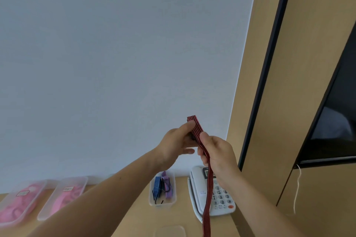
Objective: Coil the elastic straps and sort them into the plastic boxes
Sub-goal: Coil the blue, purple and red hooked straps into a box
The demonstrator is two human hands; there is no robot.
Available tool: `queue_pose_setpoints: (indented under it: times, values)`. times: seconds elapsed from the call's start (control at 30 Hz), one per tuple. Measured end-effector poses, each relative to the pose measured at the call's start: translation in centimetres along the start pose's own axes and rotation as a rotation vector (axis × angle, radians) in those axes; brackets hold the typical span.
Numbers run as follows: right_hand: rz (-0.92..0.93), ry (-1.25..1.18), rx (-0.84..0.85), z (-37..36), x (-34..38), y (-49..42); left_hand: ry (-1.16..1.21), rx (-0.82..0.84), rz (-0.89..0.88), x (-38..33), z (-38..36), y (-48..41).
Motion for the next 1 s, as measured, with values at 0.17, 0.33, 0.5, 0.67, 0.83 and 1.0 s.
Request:
queue_pose_setpoints:
  times: [0.17, 0.33, 0.5, 0.67, 0.83, 1.0]
  values:
    - [-0.050, 0.081, -0.041, 0.5, -0.7, -0.1, -0.150, -0.064, -0.083, -0.2, 0.3, -0.4]
    - [-0.067, 0.049, -0.025, 1.0, -1.3, -0.1, -0.346, -0.150, -0.196, -0.6, 0.5, -0.9]
    - [-0.067, 0.002, -0.008, 1.1, -1.4, -0.1, -0.711, -0.224, -0.340, -0.1, 0.7, -0.6]
    - [-0.067, -0.046, 0.020, 0.8, -1.0, 0.1, -1.152, -0.275, -0.633, 0.8, 0.5, 0.0]
    - [-0.108, -0.082, 0.024, 0.4, -0.9, 0.3, -1.437, -0.310, -0.885, 0.9, 0.3, 0.3]
    - [-0.110, -0.095, 0.017, 0.5, -1.0, 0.5, -1.519, -0.360, -0.896, 1.3, 0.5, 0.0]
Point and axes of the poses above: each hand's wrist, its own y-axis away from the middle knuckle, its own z-axis out of the back of the hand, x = y × z, the point moved 2 cm from there along -y, towards the middle knuckle, and after that the axes turned 9 degrees about x, right-handed, at the moved point
